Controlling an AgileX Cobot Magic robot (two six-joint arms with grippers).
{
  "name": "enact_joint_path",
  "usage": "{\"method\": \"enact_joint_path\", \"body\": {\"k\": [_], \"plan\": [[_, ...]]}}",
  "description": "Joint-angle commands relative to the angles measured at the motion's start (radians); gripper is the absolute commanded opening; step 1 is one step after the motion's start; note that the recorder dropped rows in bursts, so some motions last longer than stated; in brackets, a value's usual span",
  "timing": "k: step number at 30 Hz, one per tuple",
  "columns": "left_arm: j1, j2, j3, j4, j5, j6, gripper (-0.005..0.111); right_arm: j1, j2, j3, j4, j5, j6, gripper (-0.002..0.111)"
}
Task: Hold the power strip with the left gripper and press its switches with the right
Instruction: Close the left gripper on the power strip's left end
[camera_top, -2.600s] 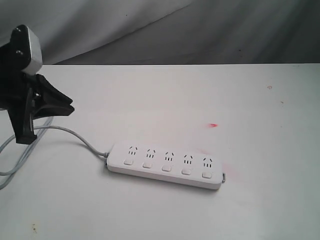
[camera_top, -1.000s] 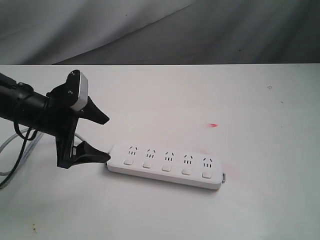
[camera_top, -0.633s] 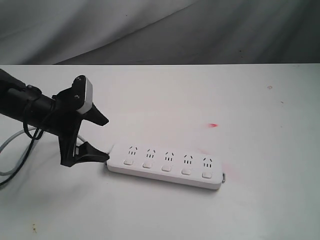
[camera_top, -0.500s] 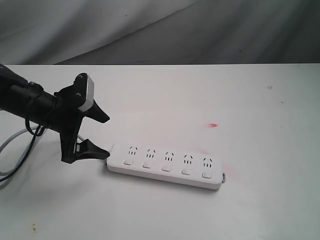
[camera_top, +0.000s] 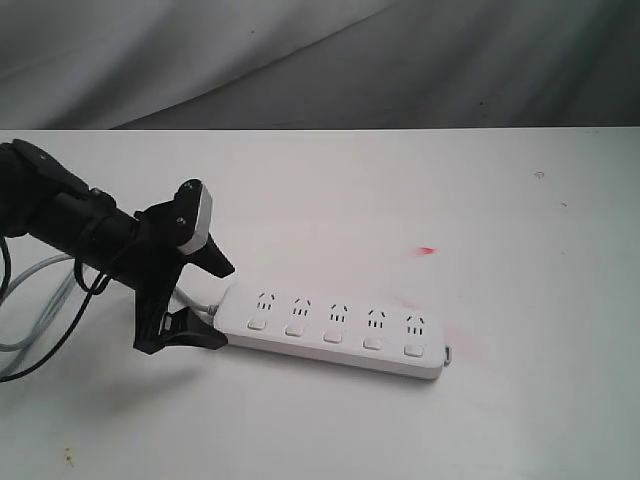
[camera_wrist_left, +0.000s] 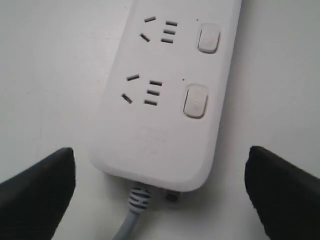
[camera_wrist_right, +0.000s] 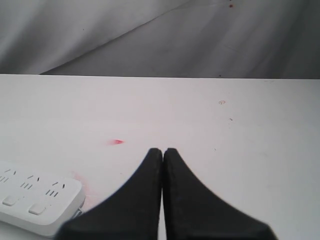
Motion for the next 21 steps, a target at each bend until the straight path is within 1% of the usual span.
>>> {"method": "enact_joint_path", "body": {"k": [1, 11, 17, 21], "plan": [[-0.006, 0.022, -0.007, -0.009, -0.01, 0.005, 0.085, -0.004, -0.002, 0.002, 0.003, -0.002, 0.004, 0.0], [-0.006, 0.062, -0.065, -0.021, -0.02, 0.005, 0.085, -0.004, -0.002, 0.002, 0.003, -0.002, 0.004, 0.0], [-0.006, 0.062, -0.064, -0.021, -0.016, 0.005, 0.085, -0.004, -0.002, 0.002, 0.003, -0.002, 0.004, 0.0], [-0.008, 0.062, -0.064, -0.019, 0.015, 0.005, 0.085, -0.004, -0.002, 0.002, 0.003, -0.002, 0.004, 0.0]]}}
